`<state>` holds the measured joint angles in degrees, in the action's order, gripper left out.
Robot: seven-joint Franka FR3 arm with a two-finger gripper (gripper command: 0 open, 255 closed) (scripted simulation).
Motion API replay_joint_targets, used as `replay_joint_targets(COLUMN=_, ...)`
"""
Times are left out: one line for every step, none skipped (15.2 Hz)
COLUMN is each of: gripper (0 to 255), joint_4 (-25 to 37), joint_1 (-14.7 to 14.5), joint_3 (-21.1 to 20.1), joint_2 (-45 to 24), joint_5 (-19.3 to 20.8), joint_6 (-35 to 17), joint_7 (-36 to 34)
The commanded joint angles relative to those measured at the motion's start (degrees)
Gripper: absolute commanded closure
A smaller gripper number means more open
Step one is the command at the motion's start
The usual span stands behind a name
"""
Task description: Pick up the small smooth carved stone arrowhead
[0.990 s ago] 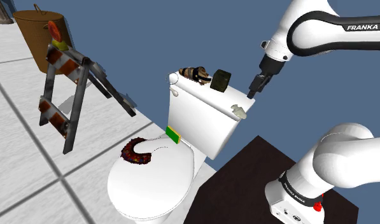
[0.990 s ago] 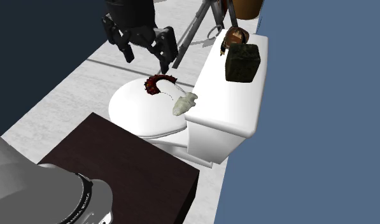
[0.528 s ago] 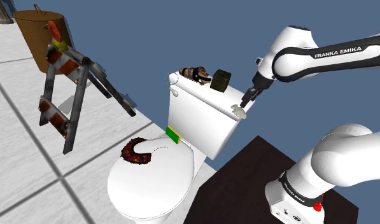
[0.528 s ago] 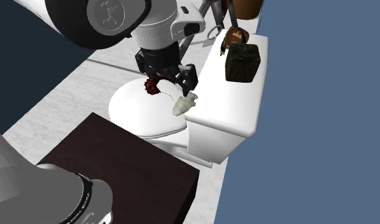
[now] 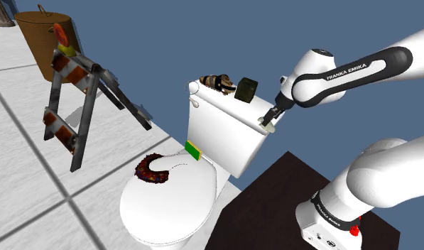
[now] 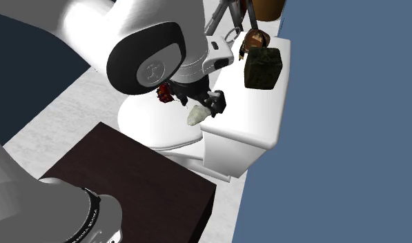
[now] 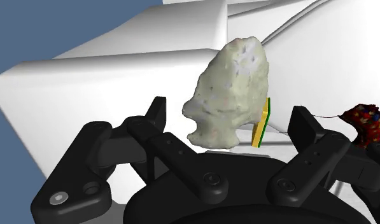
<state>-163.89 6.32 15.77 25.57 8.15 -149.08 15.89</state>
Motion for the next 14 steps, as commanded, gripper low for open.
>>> replay_joint_targets(gripper=0, joint_4=-0.6, joint_1=-0.2, joint_3=0.4, joint_2=-1.7, joint_5=-0.1, joint_6=-2.4, joint_7=0.2)
replay_joint_targets(gripper=0, joint_4=-0.9, joint_1=-0.3, joint_3=0.6, joint_2=-2.6, joint_5=-0.2, joint_6=-3.6, joint_7=0.4)
replay_joint_targets(gripper=0, joint_4=-1.2, joint_1=-0.5, joint_3=0.9, joint_2=-4.1, joint_5=-0.4, joint_6=-5.4, joint_7=0.6)
replay_joint_targets(gripper=0, joint_4=-1.2, joint_1=-0.5, joint_3=0.9, joint_2=-4.1, joint_5=-0.4, joint_6=-5.4, joint_7=0.6)
replay_joint_targets(gripper=0, joint_4=-1.2, joint_1=-0.5, joint_3=0.9, joint_2=-4.1, joint_5=-0.4, joint_6=-5.4, joint_7=0.6)
replay_joint_targets(gripper=255, joint_4=-1.3, joint_1=-0.5, joint_3=0.9, joint_2=-4.0, joint_5=-0.3, joint_6=-5.4, joint_7=0.6)
replay_joint_targets(gripper=255, joint_4=-1.3, joint_1=-0.5, joint_3=0.9, joint_2=-4.0, joint_5=-0.3, joint_6=-5.4, joint_7=0.6)
replay_joint_targets(gripper=255, joint_4=-1.4, joint_1=-0.4, joint_3=0.9, joint_2=-4.0, joint_5=-0.3, joint_6=-5.4, joint_7=0.6)
replay_joint_targets(gripper=255, joint_4=-1.4, joint_1=-0.4, joint_3=0.9, joint_2=-4.0, joint_5=-0.3, joint_6=-5.4, joint_7=0.6)
replay_joint_targets(gripper=255, joint_4=-1.4, joint_1=-0.5, joint_3=0.9, joint_2=-4.0, joint_5=-0.3, joint_6=-5.4, joint_7=0.6)
replay_joint_targets(gripper=255, joint_4=-1.4, joint_1=-0.5, joint_3=0.9, joint_2=-4.0, joint_5=-0.3, joint_6=-5.4, joint_7=0.6)
replay_joint_targets(gripper=255, joint_4=-1.4, joint_1=-0.5, joint_3=0.9, joint_2=-4.0, joint_5=-0.3, joint_6=-5.4, joint_7=0.6)
replay_joint_targets(gripper=255, joint_4=-1.4, joint_1=-0.5, joint_3=0.9, joint_2=-4.0, joint_5=-0.3, joint_6=-5.4, joint_7=0.6)
replay_joint_targets(gripper=255, joint_4=-1.4, joint_1=-0.5, joint_3=0.9, joint_2=-4.0, joint_5=-0.3, joint_6=-5.4, joint_7=0.6)
